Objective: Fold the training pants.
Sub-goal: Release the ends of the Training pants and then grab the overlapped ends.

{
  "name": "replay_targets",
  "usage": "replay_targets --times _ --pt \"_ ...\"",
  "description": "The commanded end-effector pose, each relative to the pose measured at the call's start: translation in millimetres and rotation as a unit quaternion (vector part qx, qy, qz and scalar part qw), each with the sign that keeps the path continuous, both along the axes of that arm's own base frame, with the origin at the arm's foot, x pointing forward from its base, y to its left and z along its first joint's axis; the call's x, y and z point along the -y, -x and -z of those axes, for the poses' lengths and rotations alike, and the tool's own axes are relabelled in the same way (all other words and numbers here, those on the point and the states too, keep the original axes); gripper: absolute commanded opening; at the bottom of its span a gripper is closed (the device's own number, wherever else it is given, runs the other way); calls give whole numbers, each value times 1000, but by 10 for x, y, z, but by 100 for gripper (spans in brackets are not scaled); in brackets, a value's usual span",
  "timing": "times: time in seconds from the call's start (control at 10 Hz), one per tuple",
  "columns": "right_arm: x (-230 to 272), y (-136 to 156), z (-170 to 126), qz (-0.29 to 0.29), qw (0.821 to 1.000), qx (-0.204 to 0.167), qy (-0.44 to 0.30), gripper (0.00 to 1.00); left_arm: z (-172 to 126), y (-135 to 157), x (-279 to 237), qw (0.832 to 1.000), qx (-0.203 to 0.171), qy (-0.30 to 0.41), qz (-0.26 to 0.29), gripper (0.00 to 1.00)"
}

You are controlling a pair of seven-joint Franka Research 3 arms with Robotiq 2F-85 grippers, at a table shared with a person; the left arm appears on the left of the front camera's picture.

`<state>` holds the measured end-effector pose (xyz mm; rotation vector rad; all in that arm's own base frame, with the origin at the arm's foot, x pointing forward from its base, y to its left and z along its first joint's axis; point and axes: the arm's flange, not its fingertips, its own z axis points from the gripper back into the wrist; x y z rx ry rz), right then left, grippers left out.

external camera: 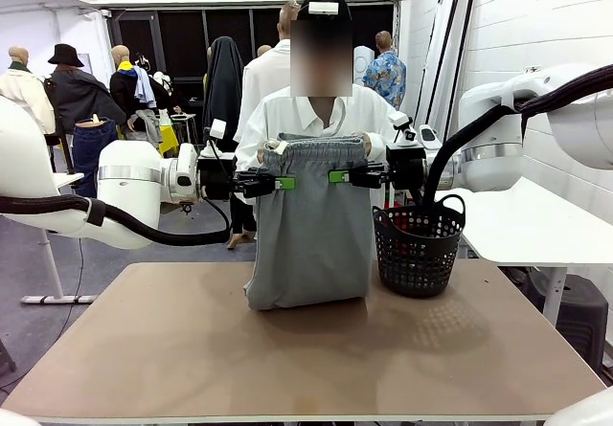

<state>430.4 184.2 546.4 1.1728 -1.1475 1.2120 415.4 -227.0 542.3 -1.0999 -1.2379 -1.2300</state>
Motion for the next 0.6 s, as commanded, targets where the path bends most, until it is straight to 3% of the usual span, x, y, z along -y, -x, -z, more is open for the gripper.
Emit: replay_targets --times 0.0,0.5 --pt "2 29 -12 -7 1000 0 -4 0 -28 24 -1 1000 0 6 -5 0" --pt "2 29 -12 -7 1000 0 -4 0 -28 24 -1 1000 0 6 -5 0"
